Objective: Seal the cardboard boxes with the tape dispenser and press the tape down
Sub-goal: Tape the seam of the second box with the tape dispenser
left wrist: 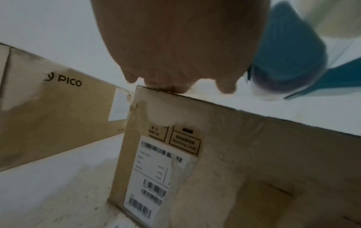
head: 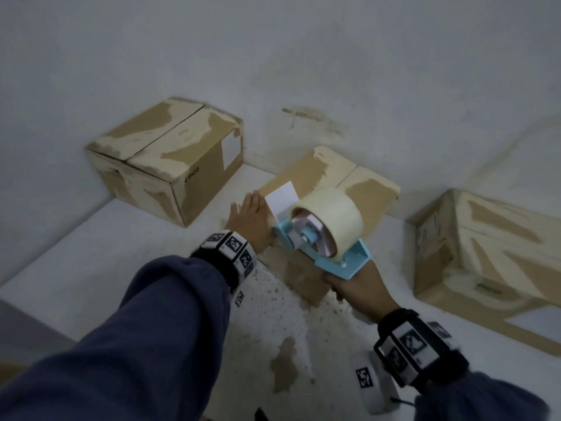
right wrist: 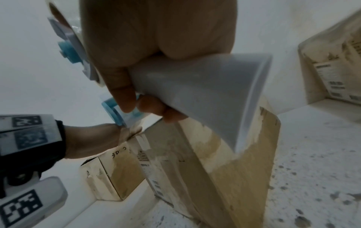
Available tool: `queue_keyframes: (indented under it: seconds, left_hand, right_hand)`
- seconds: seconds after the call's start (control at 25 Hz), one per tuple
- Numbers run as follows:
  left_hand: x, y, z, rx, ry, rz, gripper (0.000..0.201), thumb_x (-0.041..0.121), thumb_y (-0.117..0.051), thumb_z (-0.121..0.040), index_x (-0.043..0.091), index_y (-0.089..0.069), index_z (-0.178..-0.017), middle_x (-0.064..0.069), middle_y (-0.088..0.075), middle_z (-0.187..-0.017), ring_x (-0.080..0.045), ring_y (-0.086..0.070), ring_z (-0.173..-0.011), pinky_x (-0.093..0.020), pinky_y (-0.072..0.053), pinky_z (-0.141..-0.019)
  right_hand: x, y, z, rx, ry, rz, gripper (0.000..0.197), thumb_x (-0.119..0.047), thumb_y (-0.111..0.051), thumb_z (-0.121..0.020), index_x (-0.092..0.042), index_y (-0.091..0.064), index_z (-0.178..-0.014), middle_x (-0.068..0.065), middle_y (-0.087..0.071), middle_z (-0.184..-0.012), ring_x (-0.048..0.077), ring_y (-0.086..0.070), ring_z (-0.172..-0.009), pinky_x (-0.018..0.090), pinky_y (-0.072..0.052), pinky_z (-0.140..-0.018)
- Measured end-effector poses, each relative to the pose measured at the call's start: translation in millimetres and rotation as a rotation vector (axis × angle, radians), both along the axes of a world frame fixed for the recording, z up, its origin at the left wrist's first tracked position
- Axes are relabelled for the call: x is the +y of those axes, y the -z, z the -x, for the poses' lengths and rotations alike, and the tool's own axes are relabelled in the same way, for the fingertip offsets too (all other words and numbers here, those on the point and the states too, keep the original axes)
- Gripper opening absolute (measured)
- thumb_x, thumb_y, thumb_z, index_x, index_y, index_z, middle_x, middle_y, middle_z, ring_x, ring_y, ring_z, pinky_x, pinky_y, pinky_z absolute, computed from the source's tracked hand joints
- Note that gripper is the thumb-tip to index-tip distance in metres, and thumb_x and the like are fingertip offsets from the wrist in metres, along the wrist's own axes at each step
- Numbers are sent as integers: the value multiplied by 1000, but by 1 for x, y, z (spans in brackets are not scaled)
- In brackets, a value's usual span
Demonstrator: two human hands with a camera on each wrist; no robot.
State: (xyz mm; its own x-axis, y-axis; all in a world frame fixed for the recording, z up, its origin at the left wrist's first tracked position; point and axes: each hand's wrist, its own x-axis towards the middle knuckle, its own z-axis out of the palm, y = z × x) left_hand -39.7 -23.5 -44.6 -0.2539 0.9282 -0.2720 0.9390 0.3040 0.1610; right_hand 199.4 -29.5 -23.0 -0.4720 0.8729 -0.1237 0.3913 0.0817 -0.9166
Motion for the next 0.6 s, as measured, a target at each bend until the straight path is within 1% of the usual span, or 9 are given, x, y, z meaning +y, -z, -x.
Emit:
queue_keyframes:
  seconds: [0.08, 0.12, 0.2, 0.28, 0.32, 0.36, 0.4, 0.48, 0.6]
  left_hand:
    - [-1, -3, -3, -4, -37, -1, 84, 55, -33, -91, 11, 7, -150, -7, 12, -159, -23, 10, -147, -53, 0, -117]
    - [-2, -5, -5, -8, -57, -10, 90, 62, -32, -88, 9, 8, -150, -7, 11, -159, -22, 10, -147, -52, 2, -117]
    - [-5, -8, -10, -10, -77, -18, 104, 75, -31, -81, 7, 7, -149, -7, 11, -159, -21, 9, -147, -52, 4, -117]
    - [-6, -8, -13, -15, -89, -25, 111, 81, -31, -75, 7, 7, -149, -7, 12, -159, -21, 9, -147, -53, 5, -117]
    - [-6, -8, -13, -13, -97, -25, 114, 83, -30, -72, 8, 7, -149, -6, 12, -159, -21, 9, -147, -54, 5, -117]
    - [-6, -8, -13, -4, -103, -18, 118, 87, -29, -68, 8, 8, -149, -6, 12, -159, -21, 9, -147, -54, 5, -117]
    - [-4, -7, -14, 3, -109, -11, 123, 90, -28, -64, 9, 9, -149, -6, 13, -159, -21, 10, -147, -55, 6, -117]
    - [-2, -6, -13, 6, -120, 4, 131, 95, -28, -56, 10, 10, -149, -5, 14, -159, -20, 11, -147, -56, 7, -116]
    - [-2, -6, -15, 20, -124, 13, 134, 96, -29, -54, 10, 11, -148, -5, 15, -159, -21, 11, -147, -56, 9, -115]
  right_hand:
    - [0, -6, -11, -19, -4, 4, 10, 1, -68, -77, 5, -59, -76, 4, -54, -51, 15, -46, -41, 29, -40, -44]
    - [-1, -7, -20, -22, -2, 8, 11, 2, -68, -76, 7, -59, -78, 7, -54, -53, 14, -45, -41, 26, -39, -42]
    - [-7, -13, -43, -52, 11, 21, 12, 4, -69, -74, 6, -57, -79, 8, -53, -54, 12, -45, -41, 22, -37, -40]
    - [-13, -14, -64, -86, 6, 31, 14, 4, -69, -74, 1, -56, -75, 3, -52, -51, 10, -44, -41, 20, -37, -40]
    - [-16, -15, -75, -103, -3, 28, 16, 4, -69, -74, -2, -55, -73, -2, -52, -48, 9, -45, -41, 19, -36, -40]
    - [-18, -14, -86, -124, -13, 16, 18, 4, -70, -74, -5, -55, -73, -4, -53, -45, 5, -46, -40, 17, -36, -41]
    - [-21, -15, -97, -149, -22, -5, 19, 4, -70, -74, -7, -55, -73, -7, -55, -46, 2, -47, -40, 14, -36, -42]
    - [-25, -13, -117, -184, -26, -42, 23, 5, -71, -74, -11, -55, -74, -17, -60, -50, -2, -53, -44, 12, -39, -43]
    - [-25, -7, -132, -216, -28, -66, 25, 5, -72, -74, -14, -55, -72, -23, -61, -51, -6, -56, -47, 10, -40, -46]
